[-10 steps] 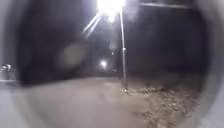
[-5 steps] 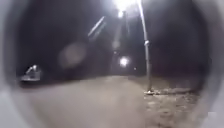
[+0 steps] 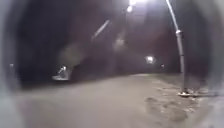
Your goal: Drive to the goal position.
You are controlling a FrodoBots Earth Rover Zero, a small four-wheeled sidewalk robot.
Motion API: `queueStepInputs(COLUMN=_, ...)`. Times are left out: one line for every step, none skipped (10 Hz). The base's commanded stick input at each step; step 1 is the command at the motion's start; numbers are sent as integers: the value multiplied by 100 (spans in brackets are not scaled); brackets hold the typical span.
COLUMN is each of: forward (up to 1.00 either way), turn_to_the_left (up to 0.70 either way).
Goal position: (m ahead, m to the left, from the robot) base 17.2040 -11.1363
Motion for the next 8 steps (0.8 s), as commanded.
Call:
queueStepInputs(forward=89, turn_to_the_left=0)
queueStepInputs(forward=94, turn_to_the_left=0)
queueStepInputs(forward=97, turn_to_the_left=0)
queueStepInputs(forward=99, turn_to_the_left=0)
queueStepInputs(forward=100, turn_to_the_left=-19)
queueStepInputs(forward=100, turn_to_the_left=-36)
queueStepInputs(forward=100, turn_to_the_left=-40)
queueStepInputs(forward=100, turn_to_the_left=-40)
